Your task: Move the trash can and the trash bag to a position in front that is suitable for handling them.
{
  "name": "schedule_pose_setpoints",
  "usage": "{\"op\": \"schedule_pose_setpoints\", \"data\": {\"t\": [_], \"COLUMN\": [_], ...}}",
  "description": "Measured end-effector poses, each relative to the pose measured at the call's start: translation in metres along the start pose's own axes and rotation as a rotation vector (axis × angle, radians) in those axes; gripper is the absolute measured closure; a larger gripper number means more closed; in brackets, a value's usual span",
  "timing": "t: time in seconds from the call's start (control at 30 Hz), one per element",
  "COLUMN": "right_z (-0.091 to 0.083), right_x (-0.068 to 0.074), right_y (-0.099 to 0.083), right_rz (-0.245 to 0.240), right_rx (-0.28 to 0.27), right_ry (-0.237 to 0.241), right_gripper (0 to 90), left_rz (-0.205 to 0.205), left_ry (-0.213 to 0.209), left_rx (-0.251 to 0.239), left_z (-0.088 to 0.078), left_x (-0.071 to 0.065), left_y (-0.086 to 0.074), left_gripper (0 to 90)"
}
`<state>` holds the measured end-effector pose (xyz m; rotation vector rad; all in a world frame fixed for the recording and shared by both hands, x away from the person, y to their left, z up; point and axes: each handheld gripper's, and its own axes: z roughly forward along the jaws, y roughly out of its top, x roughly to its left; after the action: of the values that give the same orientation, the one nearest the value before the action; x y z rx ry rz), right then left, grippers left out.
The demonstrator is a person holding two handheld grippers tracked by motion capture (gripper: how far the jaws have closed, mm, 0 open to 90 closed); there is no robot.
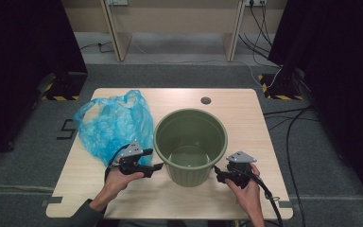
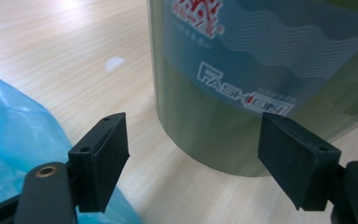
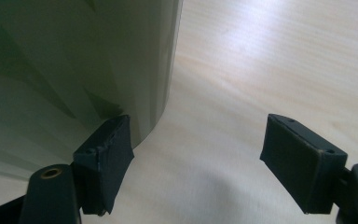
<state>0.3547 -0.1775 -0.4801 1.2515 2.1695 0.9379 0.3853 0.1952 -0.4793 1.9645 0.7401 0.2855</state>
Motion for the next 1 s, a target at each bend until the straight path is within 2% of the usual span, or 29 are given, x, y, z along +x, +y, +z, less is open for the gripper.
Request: {"op": "schedule_pose_setpoints", "data": {"t": [0.2, 0.33, 0.47, 0.53, 0.57, 0.67, 0.7, 0.73, 0.83, 0.9, 1.0], "right_z": [0.013, 0.019, 0.026, 0.029, 0.03, 0.033, 0.037, 0.039, 0.044, 0.047, 0.051], "right_x": [-0.003, -0.003, -0.002, -0.001, -0.001, 0.0, -0.001, -0.001, -0.002, -0.002, -0.005], "right_y": [0.012, 0.019, 0.026, 0.03, 0.032, 0.036, 0.039, 0.041, 0.046, 0.049, 0.051], "right_rz": [0.007, -0.014, -0.005, -0.019, -0.023, -0.027, -0.018, -0.019, -0.015, -0.011, 0.009], "right_rx": [-0.008, -0.01, -0.011, -0.01, -0.009, -0.005, -0.008, -0.009, -0.011, -0.009, -0.009], "right_ry": [-0.001, -0.016, -0.006, -0.012, -0.015, -0.018, -0.022, -0.023, -0.02, -0.018, -0.005], "right_gripper": [24.5, 25.5, 25.6, 25.7, 25.7, 25.7, 26.1, 26.2, 26.2, 26.1, 25.7], "left_rz": [-0.006, -0.053, -0.04, -0.029, -0.029, -0.035, -0.056, -0.061, -0.053, -0.061, -0.074], "left_ry": [0.015, 0.022, 0.059, 0.085, 0.085, 0.095, 0.087, 0.086, 0.117, 0.135, 0.134], "left_rx": [-0.016, -0.029, -0.021, -0.019, -0.019, -0.011, -0.012, -0.01, -0.007, -0.01, -0.012], "left_z": [-0.001, 0.0, -0.001, -0.002, -0.002, -0.001, 0.0, 0.0, 0.001, 0.002, 0.003], "left_x": [0.007, 0.015, 0.021, 0.024, 0.024, 0.029, 0.033, 0.035, 0.039, 0.042, 0.045], "left_y": [0.005, 0.004, 0.007, 0.009, 0.009, 0.011, 0.011, 0.011, 0.014, 0.015, 0.015], "left_gripper": [23.8, 22.9, 22.7, 22.9, 22.9, 22.9, 22.7, 22.4, 22.0, 21.8, 21.2]}}
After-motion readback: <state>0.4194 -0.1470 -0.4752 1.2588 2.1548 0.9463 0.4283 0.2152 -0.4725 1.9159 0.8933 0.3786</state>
